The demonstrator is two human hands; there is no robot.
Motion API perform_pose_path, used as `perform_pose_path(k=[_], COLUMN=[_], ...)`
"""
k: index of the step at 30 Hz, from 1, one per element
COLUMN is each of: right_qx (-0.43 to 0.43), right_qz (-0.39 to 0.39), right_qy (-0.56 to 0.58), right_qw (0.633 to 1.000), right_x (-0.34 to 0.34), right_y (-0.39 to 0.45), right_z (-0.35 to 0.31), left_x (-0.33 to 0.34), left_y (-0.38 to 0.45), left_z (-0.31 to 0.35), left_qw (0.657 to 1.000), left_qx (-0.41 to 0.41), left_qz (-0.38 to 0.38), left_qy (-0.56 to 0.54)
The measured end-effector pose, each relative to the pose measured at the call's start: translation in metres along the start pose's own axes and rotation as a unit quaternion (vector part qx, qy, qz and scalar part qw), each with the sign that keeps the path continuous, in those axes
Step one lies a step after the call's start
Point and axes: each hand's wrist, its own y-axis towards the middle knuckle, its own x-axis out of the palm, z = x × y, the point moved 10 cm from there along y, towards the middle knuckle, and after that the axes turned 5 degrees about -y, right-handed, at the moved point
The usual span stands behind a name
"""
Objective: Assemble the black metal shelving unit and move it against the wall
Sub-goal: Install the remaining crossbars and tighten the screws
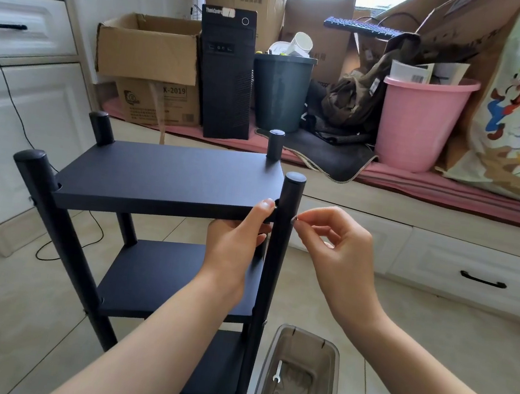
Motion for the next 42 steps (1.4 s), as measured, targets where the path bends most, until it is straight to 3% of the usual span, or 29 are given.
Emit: perform_pose_path(k=[7, 12, 17, 20, 22, 25, 27, 29, 31, 36, 40, 42], right_qx=[0.038, 0.173, 0.19, 0.194, 0.197, 0.204, 0.205, 0.204, 0.2, 0.192, 0.187, 0.186], right_qz=[-0.014, -0.101, -0.138, -0.134, -0.134, -0.136, -0.137, -0.14, -0.144, -0.152, -0.151, -0.154], right_qy=[0.026, 0.14, 0.178, 0.172, 0.17, 0.177, 0.183, 0.186, 0.181, 0.169, 0.165, 0.168], right_qw=[0.999, 0.97, 0.956, 0.956, 0.956, 0.953, 0.952, 0.951, 0.952, 0.955, 0.957, 0.956], right_x=[0.003, 0.023, 0.034, 0.033, 0.033, 0.034, 0.034, 0.034, 0.033, 0.033, 0.033, 0.034], right_y=[0.001, -0.004, -0.008, -0.007, -0.007, -0.008, -0.008, -0.009, -0.008, -0.007, -0.006, -0.005], right_z=[0.009, 0.041, 0.045, 0.045, 0.046, 0.045, 0.044, 0.044, 0.043, 0.042, 0.045, 0.045], left_x=[0.0, -0.001, -0.006, -0.018, -0.017, 0.007, 0.025, 0.036, 0.039, 0.038, 0.042, 0.04], left_y=[-0.002, -0.005, -0.011, -0.017, -0.029, -0.055, -0.067, -0.067, -0.06, -0.045, -0.034, -0.031], left_z=[0.002, 0.004, 0.003, 0.023, 0.055, 0.088, 0.092, 0.085, 0.078, 0.08, 0.069, 0.068], left_qw=[1.0, 1.0, 0.996, 0.985, 0.942, 0.822, 0.731, 0.667, 0.649, 0.681, 0.652, 0.666], left_qx=[-0.001, -0.016, -0.057, 0.019, 0.181, 0.423, 0.525, 0.554, 0.536, 0.475, 0.422, 0.411], left_qz=[0.006, -0.001, -0.031, 0.007, 0.029, -0.009, -0.036, -0.038, -0.022, 0.019, 0.027, 0.032], left_qy=[0.005, 0.014, 0.055, 0.169, 0.28, 0.382, 0.435, 0.496, 0.54, 0.557, 0.63, 0.622])
